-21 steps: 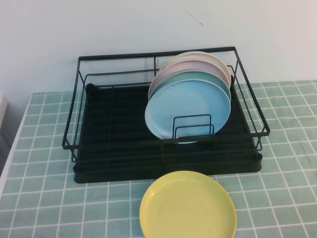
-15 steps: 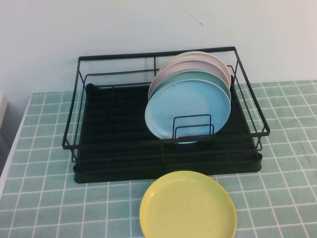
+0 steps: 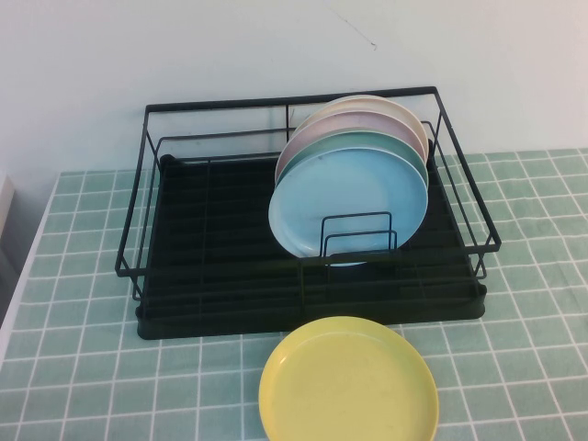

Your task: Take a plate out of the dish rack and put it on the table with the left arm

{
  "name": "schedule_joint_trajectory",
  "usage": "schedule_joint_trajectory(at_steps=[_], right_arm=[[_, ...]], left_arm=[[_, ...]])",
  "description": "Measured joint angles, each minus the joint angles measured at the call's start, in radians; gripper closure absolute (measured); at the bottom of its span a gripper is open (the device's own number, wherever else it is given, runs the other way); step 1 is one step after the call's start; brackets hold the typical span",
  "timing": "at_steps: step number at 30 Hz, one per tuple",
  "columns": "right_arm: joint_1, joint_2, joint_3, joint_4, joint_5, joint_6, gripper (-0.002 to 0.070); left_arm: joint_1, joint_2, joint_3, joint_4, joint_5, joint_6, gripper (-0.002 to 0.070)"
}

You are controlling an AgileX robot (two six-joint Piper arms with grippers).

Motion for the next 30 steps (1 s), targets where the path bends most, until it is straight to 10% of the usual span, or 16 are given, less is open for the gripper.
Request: schedule_joint_trajectory(at_steps=[20,30], right_arm=[[0.000,0.000,0.000,0.000,0.000,0.000,0.0678],[0.000,0.000,0.000,0.000,0.000,0.000,0.0678]], left_arm=[[0.000,0.000,0.000,-0.005,-0.017,0.008,0.0678],[0.000,0.000,0.004,-0.288,-0.551,0.008,0.0678]])
